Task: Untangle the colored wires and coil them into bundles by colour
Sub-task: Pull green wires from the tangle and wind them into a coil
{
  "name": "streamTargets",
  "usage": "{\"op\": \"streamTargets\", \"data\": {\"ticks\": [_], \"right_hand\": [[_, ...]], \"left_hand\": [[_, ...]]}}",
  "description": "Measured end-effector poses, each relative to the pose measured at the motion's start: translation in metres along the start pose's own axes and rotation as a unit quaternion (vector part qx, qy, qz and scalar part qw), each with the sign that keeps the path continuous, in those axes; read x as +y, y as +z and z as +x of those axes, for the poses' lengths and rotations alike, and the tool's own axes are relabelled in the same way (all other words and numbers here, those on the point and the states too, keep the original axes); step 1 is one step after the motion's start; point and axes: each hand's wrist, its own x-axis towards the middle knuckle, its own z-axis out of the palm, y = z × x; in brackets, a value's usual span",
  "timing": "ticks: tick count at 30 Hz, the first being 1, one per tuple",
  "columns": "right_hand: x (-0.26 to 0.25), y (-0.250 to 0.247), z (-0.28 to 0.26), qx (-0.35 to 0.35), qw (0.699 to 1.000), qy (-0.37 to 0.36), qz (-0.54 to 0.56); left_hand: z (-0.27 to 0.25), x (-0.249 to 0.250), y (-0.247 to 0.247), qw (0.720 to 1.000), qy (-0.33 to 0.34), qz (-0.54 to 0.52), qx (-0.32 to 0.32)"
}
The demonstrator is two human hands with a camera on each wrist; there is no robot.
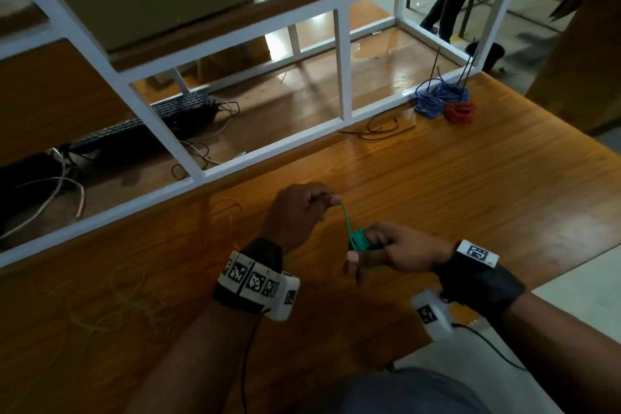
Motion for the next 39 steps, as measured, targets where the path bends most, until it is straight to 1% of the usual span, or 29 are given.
{"op": "streamTargets", "data": {"ticks": [1,2,3,5,6,7,8,9,10,11,12,13,14,15,16,17,18,19,21,23,25,26,28,30,32,34,36,37,39], "right_hand": [[-0.004,0.001,-0.003,-0.013,0.997,-0.032,0.069],[-0.007,0.002,-0.005,-0.024,0.987,-0.066,0.142],[-0.011,0.003,-0.007,-0.041,0.97,-0.101,0.217],[-0.022,0.006,-0.009,-0.07,0.913,-0.165,0.367],[-0.027,0.006,-0.009,-0.065,0.881,-0.195,0.426],[-0.031,0.006,-0.006,-0.045,0.851,-0.225,0.472],[-0.036,0.004,-0.004,-0.018,0.824,-0.253,0.507],[-0.039,0.001,-0.002,0.02,0.806,-0.274,0.524],[-0.042,-0.003,0.0,0.067,0.799,-0.284,0.526],[-0.043,-0.006,0.003,0.126,0.803,-0.275,0.514],[-0.043,-0.009,0.004,0.186,0.813,-0.256,0.489],[-0.04,-0.011,0.006,0.253,0.833,-0.228,0.436],[-0.036,-0.013,0.006,0.321,0.857,-0.198,0.351],[-0.029,-0.014,0.006,0.381,0.877,-0.167,0.241],[-0.023,-0.015,0.004,0.416,0.888,-0.143,0.137],[-0.015,-0.016,0.003,0.425,0.894,-0.127,0.062],[-0.011,-0.016,0.001,0.412,0.903,-0.12,0.029],[-0.006,-0.015,0.0,0.384,0.916,-0.114,0.019],[0.001,-0.01,-0.002,0.295,0.951,-0.092,-0.016],[0.002,-0.004,-0.002,0.19,0.979,-0.052,-0.057],[-0.001,-0.004,-0.002,0.113,0.992,-0.003,-0.05],[-0.003,-0.004,-0.003,0.094,0.995,0.007,-0.039],[-0.009,-0.006,-0.007,0.061,0.998,-0.016,-0.008],[-0.018,-0.007,-0.012,0.022,0.997,-0.052,0.043],[-0.024,-0.01,-0.015,-0.013,0.988,-0.097,0.121],[-0.023,-0.013,-0.018,-0.033,0.97,-0.13,0.205],[-0.02,-0.013,-0.017,-0.046,0.949,-0.14,0.278],[-0.02,-0.012,-0.017,-0.062,0.936,-0.138,0.316],[-0.017,-0.013,-0.017,-0.082,0.906,-0.141,0.391]], "left_hand": [[0.002,0.001,0.001,0.999,-0.008,-0.05,0.007],[0.003,0.003,0.003,0.995,-0.014,-0.101,0.015],[0.004,0.003,0.007,0.99,-0.02,-0.141,0.02],[0.001,0.014,0.013,0.974,-0.036,-0.222,0.008],[-0.001,0.02,0.018,0.962,-0.029,-0.272,-0.019],[-0.004,0.024,0.023,0.945,-0.025,-0.323,-0.038],[-0.007,0.028,0.028,0.948,-0.017,-0.317,-0.032],[-0.009,0.029,0.032,0.955,-0.024,-0.293,-0.029],[-0.01,0.029,0.036,0.974,-0.038,-0.221,-0.023],[-0.012,0.032,0.041,0.98,-0.051,-0.188,-0.031],[-0.014,0.029,0.047,0.984,-0.057,-0.166,-0.042],[-0.018,0.03,0.049,0.986,-0.055,-0.153,-0.048],[-0.022,0.031,0.047,0.987,-0.046,-0.142,-0.056],[-0.024,0.027,0.046,0.99,-0.043,-0.126,-0.052],[-0.027,0.026,0.042,0.994,-0.042,-0.095,-0.045],[-0.028,0.024,0.038,0.998,-0.034,-0.053,-0.032],[-0.029,0.023,0.032,1.0,-0.018,-0.015,-0.02],[-0.03,0.023,0.026,0.999,0.008,0.028,-0.012],[-0.027,0.026,0.017,0.995,0.049,0.083,-0.013],[-0.021,0.025,0.01,0.991,0.088,0.104,-0.004],[-0.016,0.025,0.001,0.991,0.112,0.075,0.017],[-0.012,0.025,-0.004,0.993,0.111,0.028,0.017],[-0.006,0.026,-0.01,0.993,0.089,-0.081,-0.02],[-0.004,0.028,-0.009,0.982,0.06,-0.165,-0.065],[-0.003,0.03,-0.008,0.966,0.029,-0.226,-0.121],[-0.002,0.03,-0.006,0.957,0.007,-0.241,-0.16],[-0.002,0.032,-0.002,0.944,0.01,-0.269,-0.191],[-0.003,0.034,0.0,0.932,0.008,-0.295,-0.21],[-0.008,0.038,0.006,0.902,-0.016,-0.353,-0.247]]}}
